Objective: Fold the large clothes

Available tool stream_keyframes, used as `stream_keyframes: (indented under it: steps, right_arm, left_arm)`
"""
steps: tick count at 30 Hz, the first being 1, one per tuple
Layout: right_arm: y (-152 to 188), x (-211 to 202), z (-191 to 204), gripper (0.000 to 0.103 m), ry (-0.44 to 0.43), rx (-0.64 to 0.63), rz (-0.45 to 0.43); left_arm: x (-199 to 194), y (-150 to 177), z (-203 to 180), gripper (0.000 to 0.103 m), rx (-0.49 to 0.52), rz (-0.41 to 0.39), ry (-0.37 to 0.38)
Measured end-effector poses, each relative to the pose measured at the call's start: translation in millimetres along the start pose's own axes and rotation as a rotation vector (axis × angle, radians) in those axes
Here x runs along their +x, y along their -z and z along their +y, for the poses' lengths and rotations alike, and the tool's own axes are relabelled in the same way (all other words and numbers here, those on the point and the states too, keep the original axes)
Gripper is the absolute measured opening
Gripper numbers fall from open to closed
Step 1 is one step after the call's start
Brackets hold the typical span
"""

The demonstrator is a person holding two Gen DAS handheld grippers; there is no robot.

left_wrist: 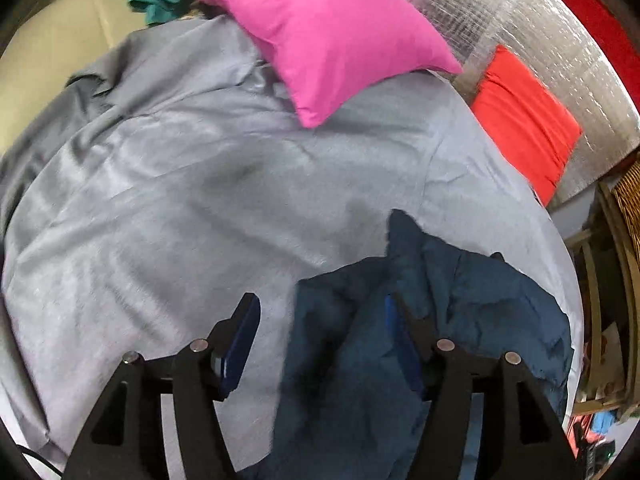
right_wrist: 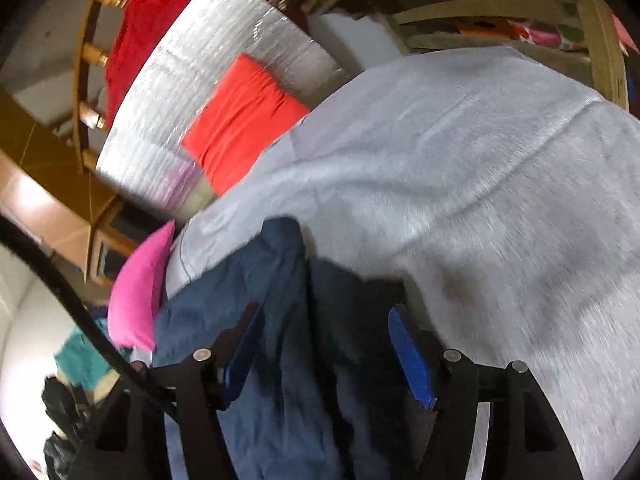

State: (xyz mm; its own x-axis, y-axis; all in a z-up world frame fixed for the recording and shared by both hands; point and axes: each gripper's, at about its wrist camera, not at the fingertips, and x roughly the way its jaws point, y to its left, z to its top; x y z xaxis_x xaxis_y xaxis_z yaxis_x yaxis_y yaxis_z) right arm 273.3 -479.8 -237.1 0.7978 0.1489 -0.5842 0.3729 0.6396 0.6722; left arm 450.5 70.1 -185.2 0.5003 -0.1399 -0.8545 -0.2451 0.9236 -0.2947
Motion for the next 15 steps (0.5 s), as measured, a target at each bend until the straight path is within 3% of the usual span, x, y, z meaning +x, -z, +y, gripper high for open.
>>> stream_keyframes:
  steps: [6,8,13,15]
  right_arm:
    - [26.2,-21.4,-2.3,0.075,0.040,-0.015,0.024]
    - [32.7,-25.9,-6.9,0.078,0.068,-0.003,0.028]
    - [42.2,-26.9,-20.8,0.079,0.064,0.060,0.058]
    - [44.0,-26.8,-24.9,0.080,0.053,0.075,0.063]
  left_arm:
    - [-8.6,8.0,11.2,0.069,0.029,0.051,0.011]
    - [-5.7,12.0,9.9,0.075,0.070,0.088,0.001]
    - [14.1,26.9,12.4,0.075,0.145,0.221,-0.016]
    - [21.4,32.0,13.6,0.075,0.159,0.265,0.009]
